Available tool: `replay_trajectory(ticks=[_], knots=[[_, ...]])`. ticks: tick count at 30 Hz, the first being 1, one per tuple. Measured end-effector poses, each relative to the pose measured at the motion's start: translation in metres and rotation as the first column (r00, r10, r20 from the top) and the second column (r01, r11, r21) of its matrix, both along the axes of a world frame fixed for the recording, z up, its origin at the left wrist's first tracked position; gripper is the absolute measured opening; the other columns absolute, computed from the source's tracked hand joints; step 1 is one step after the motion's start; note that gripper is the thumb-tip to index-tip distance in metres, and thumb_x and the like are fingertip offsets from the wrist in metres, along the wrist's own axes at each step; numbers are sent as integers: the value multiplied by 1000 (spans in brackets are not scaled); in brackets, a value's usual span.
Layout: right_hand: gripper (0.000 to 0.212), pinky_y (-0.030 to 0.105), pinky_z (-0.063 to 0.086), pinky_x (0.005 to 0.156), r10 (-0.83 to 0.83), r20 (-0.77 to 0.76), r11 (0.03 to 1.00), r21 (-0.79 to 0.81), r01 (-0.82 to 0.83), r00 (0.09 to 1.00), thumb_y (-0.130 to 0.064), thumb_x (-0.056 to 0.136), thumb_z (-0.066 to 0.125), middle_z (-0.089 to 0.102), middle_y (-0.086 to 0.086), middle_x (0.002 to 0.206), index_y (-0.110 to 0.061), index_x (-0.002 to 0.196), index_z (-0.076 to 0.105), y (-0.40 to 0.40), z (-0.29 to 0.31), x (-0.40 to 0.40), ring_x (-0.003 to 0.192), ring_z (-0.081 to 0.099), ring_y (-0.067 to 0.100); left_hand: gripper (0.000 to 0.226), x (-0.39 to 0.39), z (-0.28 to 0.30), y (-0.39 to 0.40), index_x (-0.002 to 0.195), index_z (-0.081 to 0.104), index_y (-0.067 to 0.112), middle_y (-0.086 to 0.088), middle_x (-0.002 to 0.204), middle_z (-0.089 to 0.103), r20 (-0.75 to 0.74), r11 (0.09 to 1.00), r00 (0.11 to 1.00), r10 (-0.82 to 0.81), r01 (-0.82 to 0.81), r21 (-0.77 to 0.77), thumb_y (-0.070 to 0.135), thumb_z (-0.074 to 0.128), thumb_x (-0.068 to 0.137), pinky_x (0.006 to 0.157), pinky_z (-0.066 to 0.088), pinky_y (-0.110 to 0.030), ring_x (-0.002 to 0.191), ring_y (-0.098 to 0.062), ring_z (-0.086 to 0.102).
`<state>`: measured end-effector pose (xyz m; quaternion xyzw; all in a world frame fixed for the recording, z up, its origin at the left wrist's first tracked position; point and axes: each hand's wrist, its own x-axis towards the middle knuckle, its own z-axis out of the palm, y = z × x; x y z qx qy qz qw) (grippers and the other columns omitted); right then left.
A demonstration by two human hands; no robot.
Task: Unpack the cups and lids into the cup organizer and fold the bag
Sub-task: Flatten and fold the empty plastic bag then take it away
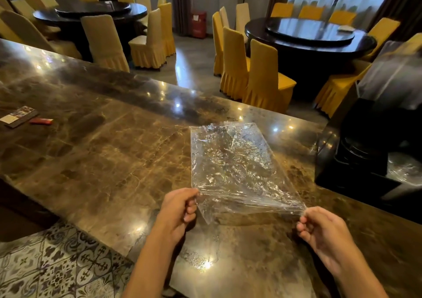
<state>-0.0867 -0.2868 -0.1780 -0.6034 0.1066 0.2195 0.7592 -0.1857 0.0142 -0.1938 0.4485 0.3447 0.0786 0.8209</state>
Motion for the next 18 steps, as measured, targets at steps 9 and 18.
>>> replay_trajectory(ticks=[9,18], knots=[[28,24,47,38,7,-77,994,109,1,997,0,97,52,60,14,65,-5,72,66,10,-14,-12,51,57,20,40,-25,-1,-34,91,60,3,-3,58,56,-98,993,995,12,0,117,43,67,91,34,37,-20,44,-13,50],[23,21,38,33,10,-132,998,58,-2,991,-5,99,50,58,11,60,-3,78,60,15,-10,-11,45,52,17,31,-49,-7,-34,82,68,-5,-12,61,62,-96,996,995,4,4,85,18,58,101,34,40,-18,43,-13,54]])
